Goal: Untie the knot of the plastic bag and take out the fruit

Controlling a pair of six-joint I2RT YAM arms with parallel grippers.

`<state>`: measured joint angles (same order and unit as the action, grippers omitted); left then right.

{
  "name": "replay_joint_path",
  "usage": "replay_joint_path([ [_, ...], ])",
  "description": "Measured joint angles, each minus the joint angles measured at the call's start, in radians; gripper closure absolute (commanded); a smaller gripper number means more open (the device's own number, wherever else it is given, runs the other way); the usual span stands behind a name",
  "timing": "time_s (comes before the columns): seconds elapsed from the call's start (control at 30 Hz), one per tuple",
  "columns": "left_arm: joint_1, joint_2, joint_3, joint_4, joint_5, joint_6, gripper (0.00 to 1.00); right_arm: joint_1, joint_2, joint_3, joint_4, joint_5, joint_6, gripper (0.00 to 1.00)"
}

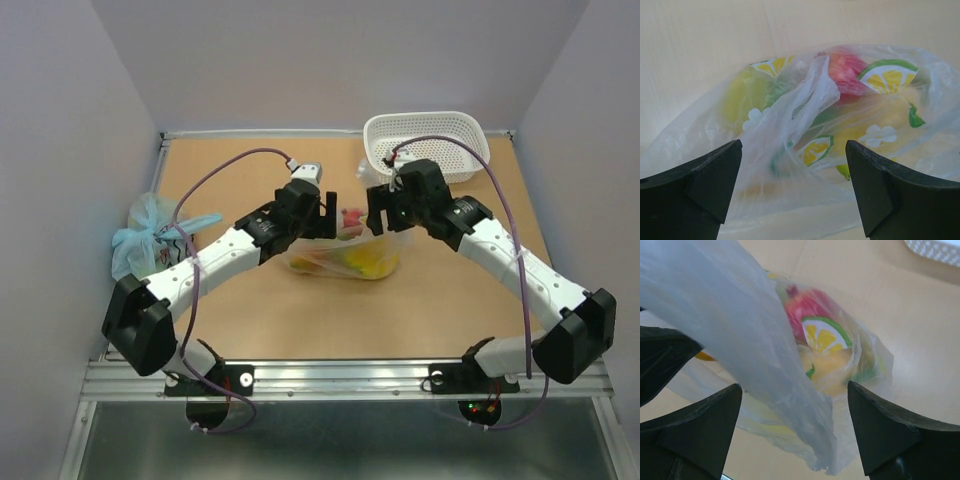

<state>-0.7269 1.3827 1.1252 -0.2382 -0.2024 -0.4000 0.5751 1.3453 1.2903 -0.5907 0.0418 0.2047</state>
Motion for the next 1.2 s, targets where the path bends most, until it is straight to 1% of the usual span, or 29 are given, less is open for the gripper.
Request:
replay_joint_path([
  [0.07, -0.013, 0.047, 0.003, -0.002, -0.013, 0.0, 0.05, 0.0, 0.001, -0.043, -0.008, 0.038, 0.005, 0.58],
  [0.1, -0.016, 0.064, 0.003, -0.009, -0.018, -0.005, 0.06, 0.001, -0.005, -0.073, -0.01, 0.063, 0.013, 0.76],
  [0.13, -0.018, 0.078, 0.001, -0.018, -0.027, -0.024, 0.09, 0.001, -0.017, -0.109, -0.01, 0.098, 0.036, 0.8],
  [0.17, -0.019, 0.084, -0.006, -0.02, -0.034, -0.036, 0.09, 0.001, -0.035, -0.149, -0.011, 0.121, 0.059, 0.82],
  [0.23, -0.018, 0.071, -0.047, -0.012, -0.049, -0.072, 0.11, 0.001, -0.085, -0.228, -0.008, 0.162, 0.098, 0.9],
  [0.27, -0.018, 0.052, -0.087, 0.003, -0.051, -0.097, 0.12, 0.002, -0.14, -0.283, -0.005, 0.176, 0.138, 0.93],
  [0.3, -0.019, 0.016, -0.151, 0.037, -0.046, -0.122, 0.13, 0.002, -0.197, -0.335, 0.001, 0.184, 0.18, 0.98],
  [0.33, -0.019, -0.024, -0.21, 0.052, -0.037, -0.15, 0.15, 0.003, -0.237, -0.375, 0.016, 0.187, 0.216, 1.0],
  [0.4, -0.03, -0.105, -0.319, 0.094, -0.021, -0.198, 0.2, 0.003, -0.389, -0.505, 0.054, 0.189, 0.308, 1.0],
  [0.43, -0.032, -0.145, -0.369, 0.105, -0.014, -0.217, 0.22, 0.003, -0.422, -0.546, 0.084, 0.19, 0.34, 0.99],
  [0.5, -0.031, -0.21, -0.446, 0.141, -0.006, -0.254, 0.26, 0.002, -0.554, -0.688, 0.157, 0.17, 0.407, 0.99],
  [0.6, -0.03, -0.254, -0.506, 0.182, 0.012, -0.279, 0.31, 0.002, -0.625, -0.817, 0.229, 0.135, 0.486, 0.99],
  [0.7, -0.028, -0.257, -0.537, 0.238, 0.05, -0.287, 0.31, 0.001, -0.607, -0.867, 0.278, 0.111, 0.533, 0.99],
  [0.77, -0.024, -0.259, -0.548, 0.263, 0.079, -0.285, 0.27, 0.001, -0.579, -0.882, 0.304, 0.094, 0.555, 0.99],
  [0.83, -0.024, -0.277, -0.556, 0.276, 0.098, -0.274, 0.26, 0.001, -0.566, -0.883, 0.32, 0.089, 0.563, 0.99],
  [0.93, -0.024, -0.38, -0.566, 0.274, 0.127, -0.212, 0.26, 0.001, -0.554, -0.883, 0.342, 0.104, 0.578, 0.99],
  [0.97, -0.024, -0.427, -0.565, 0.275, 0.139, -0.179, 0.24, 0.001, -0.549, -0.883, 0.346, 0.109, 0.586, 0.99],
  [1.07, -0.024, -0.558, -0.542, 0.256, 0.159, -0.094, 0.22, 0.001, -0.512, -0.883, 0.364, 0.116, 0.608, 0.99],
  [1.13, -0.024, -0.587, -0.503, 0.238, 0.167, -0.037, 0.22, 0.001, -0.492, -0.884, 0.369, 0.116, 0.612, 0.99],
  [1.2, -0.024, -0.575, -0.426, 0.215, 0.179, 0.032, 0.22, 0.001, -0.489, -0.893, 0.375, 0.117, 0.61, 0.99],
])
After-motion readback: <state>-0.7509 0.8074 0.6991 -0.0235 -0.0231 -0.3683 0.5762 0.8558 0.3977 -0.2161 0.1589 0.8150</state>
